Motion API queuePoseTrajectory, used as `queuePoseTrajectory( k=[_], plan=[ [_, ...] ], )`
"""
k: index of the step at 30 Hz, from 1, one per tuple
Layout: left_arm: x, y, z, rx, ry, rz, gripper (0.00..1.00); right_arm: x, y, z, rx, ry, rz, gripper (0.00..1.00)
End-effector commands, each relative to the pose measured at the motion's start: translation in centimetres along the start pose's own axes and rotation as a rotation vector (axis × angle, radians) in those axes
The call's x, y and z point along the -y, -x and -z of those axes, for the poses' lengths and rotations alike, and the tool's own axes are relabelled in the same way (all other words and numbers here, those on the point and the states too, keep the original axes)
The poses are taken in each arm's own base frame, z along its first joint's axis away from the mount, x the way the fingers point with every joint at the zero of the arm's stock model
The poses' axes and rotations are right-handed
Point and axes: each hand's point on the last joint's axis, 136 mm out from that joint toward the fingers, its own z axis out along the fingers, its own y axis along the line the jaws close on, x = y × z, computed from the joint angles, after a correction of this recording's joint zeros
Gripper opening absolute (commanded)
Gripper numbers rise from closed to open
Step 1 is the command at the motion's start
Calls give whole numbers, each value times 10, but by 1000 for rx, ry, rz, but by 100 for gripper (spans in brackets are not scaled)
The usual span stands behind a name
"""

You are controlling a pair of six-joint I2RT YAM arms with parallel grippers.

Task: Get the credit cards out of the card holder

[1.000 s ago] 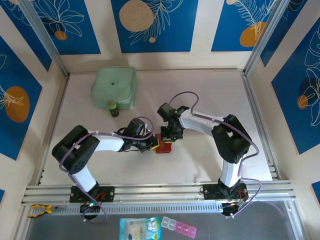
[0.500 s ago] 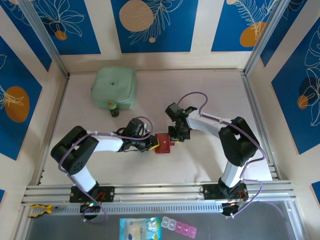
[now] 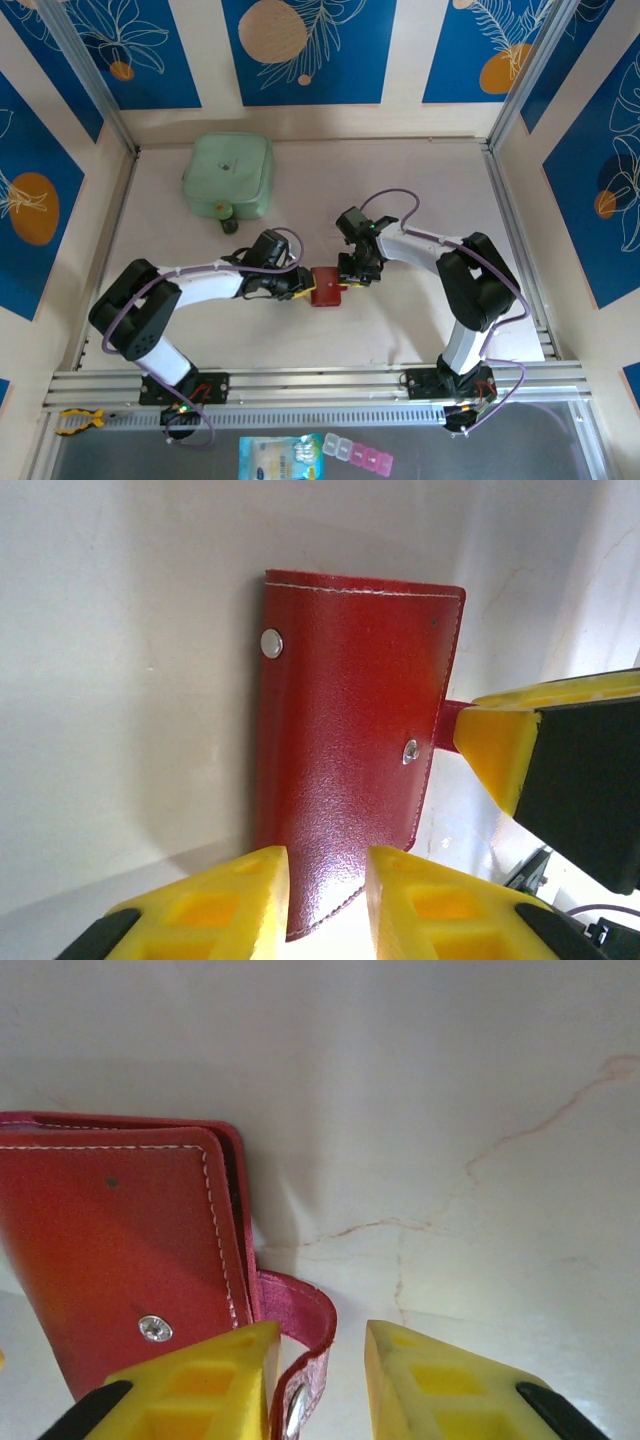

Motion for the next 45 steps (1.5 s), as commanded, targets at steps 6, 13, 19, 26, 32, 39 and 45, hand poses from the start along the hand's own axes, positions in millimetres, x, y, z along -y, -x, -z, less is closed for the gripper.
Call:
queuePoseTrajectory(
  k=[6, 13, 19, 26, 32, 39, 45],
  plan=[
    [0, 5, 8, 28, 11, -20, 28, -1, -6, -16, -45, 55, -31, 25],
    [2, 9, 14, 69, 3, -35, 29, -8, -5, -15, -44, 120, -39, 13],
    [1, 13, 23, 103, 4, -64, 35, -4, 1, 0, -4, 116, -34, 6],
    [-4, 24, 41, 167, 25, -91, 39, 6, 3, 21, 26, 106, -10, 2],
    [-10, 32, 57, 221, 20, -88, 44, 1, 2, 38, 34, 113, 17, 1],
    [-15, 37, 70, 251, -2, -75, 49, -15, 2, 55, 60, 137, 32, 1],
    [-15, 39, 79, 288, -51, -65, 51, -40, 3, 58, 54, 143, 82, 1]
  ],
)
